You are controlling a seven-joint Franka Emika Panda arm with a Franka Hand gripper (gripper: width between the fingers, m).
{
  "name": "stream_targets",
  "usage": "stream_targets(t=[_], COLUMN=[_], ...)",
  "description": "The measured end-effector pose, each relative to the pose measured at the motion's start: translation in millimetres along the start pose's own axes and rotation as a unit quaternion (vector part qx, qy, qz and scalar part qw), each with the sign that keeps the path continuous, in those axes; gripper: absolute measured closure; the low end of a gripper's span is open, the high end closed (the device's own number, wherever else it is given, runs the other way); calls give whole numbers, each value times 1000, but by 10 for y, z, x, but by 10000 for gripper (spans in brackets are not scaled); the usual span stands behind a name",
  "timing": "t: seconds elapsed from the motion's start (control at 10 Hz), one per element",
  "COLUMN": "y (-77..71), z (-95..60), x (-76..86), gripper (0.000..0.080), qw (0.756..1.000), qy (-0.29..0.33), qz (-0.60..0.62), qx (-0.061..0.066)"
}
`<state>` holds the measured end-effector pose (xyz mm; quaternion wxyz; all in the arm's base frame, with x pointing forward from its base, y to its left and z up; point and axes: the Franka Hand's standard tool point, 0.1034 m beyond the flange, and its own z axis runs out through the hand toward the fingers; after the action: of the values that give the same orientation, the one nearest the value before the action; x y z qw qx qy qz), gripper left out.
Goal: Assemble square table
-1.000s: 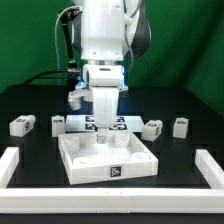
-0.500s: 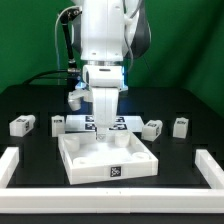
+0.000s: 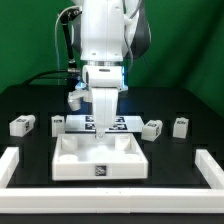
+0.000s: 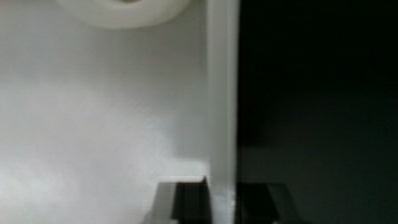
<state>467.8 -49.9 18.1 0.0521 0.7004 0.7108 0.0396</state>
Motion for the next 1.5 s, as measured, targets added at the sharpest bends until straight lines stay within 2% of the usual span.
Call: stream_targets(t=[0.7, 0.8, 0.9, 1.0, 1.1, 1.2, 1.5], y=[4, 110, 224, 362, 512, 659, 697], z=[2, 9, 19, 32, 48, 64, 83], x=[17, 260, 462, 604, 741, 841, 883], gripper=[739, 739, 739, 739, 739, 739, 739], qw=[1000, 999, 999, 999, 999, 999, 999], qy=[1, 9, 14, 16, 17, 21, 22], qz=[3, 36, 25, 31, 33, 26, 24], qx=[0, -15, -23, -28, -28, -36, -35])
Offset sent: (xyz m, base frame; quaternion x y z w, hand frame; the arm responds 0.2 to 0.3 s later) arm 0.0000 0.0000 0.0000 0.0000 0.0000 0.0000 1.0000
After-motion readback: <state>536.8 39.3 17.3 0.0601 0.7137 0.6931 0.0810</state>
